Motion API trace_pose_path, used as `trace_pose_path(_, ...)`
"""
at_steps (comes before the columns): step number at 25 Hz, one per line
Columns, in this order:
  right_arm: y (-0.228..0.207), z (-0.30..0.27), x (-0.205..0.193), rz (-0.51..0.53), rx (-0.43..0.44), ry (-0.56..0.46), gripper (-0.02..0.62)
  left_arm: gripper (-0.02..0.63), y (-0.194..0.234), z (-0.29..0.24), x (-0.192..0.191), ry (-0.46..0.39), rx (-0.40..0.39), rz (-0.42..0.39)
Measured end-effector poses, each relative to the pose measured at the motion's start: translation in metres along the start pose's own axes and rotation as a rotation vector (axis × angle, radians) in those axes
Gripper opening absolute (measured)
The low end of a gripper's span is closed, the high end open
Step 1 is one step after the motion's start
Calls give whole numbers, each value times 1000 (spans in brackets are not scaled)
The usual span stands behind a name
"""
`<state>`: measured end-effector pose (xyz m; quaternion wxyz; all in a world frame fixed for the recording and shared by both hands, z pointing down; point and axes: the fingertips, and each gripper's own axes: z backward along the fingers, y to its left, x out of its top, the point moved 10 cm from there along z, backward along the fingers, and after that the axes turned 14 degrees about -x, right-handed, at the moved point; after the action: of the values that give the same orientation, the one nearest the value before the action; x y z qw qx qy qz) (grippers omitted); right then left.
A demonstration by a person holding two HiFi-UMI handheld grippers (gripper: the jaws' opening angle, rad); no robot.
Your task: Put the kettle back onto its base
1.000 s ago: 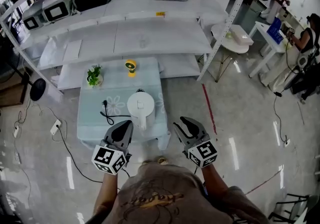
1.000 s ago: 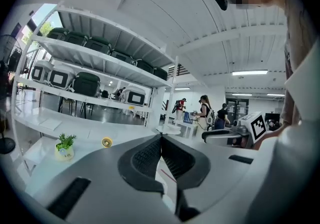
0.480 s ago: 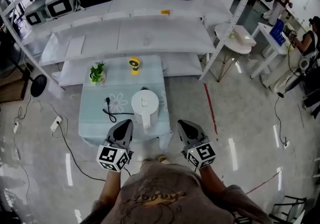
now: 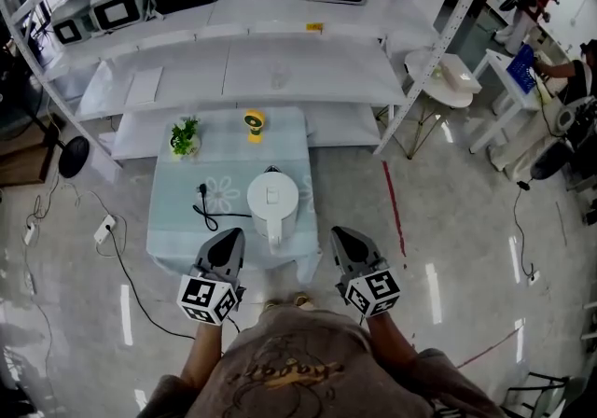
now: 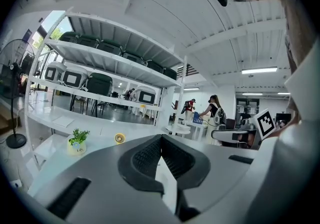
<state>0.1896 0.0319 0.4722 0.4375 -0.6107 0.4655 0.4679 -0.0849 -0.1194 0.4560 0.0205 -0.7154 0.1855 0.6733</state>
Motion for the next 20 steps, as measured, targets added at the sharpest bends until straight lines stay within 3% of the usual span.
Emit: trace_pose_path(20, -1, 4, -2, -7, 2, 1, -2, 21, -5, -3, 4, -4, -1, 9)
